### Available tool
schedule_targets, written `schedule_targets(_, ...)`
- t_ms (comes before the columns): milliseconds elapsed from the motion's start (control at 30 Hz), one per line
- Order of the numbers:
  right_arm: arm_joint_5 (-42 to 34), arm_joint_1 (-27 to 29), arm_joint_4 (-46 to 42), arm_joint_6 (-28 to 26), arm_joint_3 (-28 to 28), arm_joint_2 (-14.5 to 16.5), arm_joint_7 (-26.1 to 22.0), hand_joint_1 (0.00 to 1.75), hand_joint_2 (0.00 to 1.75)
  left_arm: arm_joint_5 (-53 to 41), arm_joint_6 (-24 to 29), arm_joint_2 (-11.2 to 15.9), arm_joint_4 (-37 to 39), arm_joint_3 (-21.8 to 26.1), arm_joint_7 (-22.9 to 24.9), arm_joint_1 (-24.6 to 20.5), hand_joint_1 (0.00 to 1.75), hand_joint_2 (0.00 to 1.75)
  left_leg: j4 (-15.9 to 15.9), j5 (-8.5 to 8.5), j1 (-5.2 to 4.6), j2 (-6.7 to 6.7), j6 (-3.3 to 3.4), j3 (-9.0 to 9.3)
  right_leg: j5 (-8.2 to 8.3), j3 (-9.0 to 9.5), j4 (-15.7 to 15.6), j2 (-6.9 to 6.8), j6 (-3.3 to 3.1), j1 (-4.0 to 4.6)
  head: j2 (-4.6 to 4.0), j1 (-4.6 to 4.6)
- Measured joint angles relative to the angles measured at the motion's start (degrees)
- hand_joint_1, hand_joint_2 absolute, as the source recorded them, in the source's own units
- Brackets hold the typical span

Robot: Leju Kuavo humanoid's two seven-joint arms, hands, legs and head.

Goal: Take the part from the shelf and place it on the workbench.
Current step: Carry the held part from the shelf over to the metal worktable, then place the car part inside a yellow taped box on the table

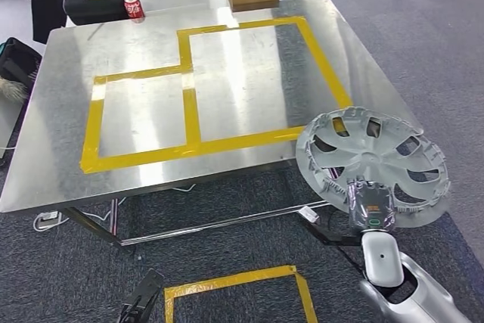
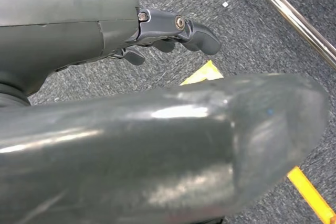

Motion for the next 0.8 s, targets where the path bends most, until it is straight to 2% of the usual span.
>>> schedule_targets(433, 0.0, -1.1, 0.3, -2.1, 1.3, 1.1, 0.0, 1.75, 1.75, -0.3, 0.3, 0.1, 0.0, -0.4, 0.4, 0.0, 0.00, 0.00, 0.0, 0.00, 0.00, 0.00, 0.00, 0.00, 0.01, -0.01, 0.0, 0.01, -0.02, 0.00, 0.00, 0.01)
schedule_targets(633, 0.0, -1.9, -0.5, -4.5, 4.5, 2.2, 0.0, 1.75, 1.75, -1.7, 0.6, 0.1, 0.0, -1.4, 1.0, -0.2, 0.00, 0.00, 0.0, 0.01, 0.01, 0.00, -0.01, 0.00, 0.01, -0.02, 0.0, 0.00, -0.02, 0.01, 0.00, 0.01)
schedule_targets(733, 0.0, -2.2, -1.3, -5.3, 6.0, 2.7, 0.0, 1.75, 1.75, -1.9, 0.1, 0.1, 0.0, -1.8, 1.1, -0.4, 0.00, 0.00, -0.6, -0.65, -0.15, 0.01, 0.70, 0.24, -0.19, 0.43, -1.1, -0.02, 0.73, -0.22, 0.00, -0.04)
schedule_targets(800, 0.0, -2.5, -2.0, -5.6, 6.6, 2.7, 0.0, 1.75, 1.75, -2.0, 0.0, 0.1, -0.1, -2.0, 1.1, -0.5, 0.00, 0.00, -2.7, -0.61, 0.15, -0.01, 1.41, 1.76, -0.42, 0.45, -1.1, -0.02, 1.27, -0.18, -0.01, 0.08)
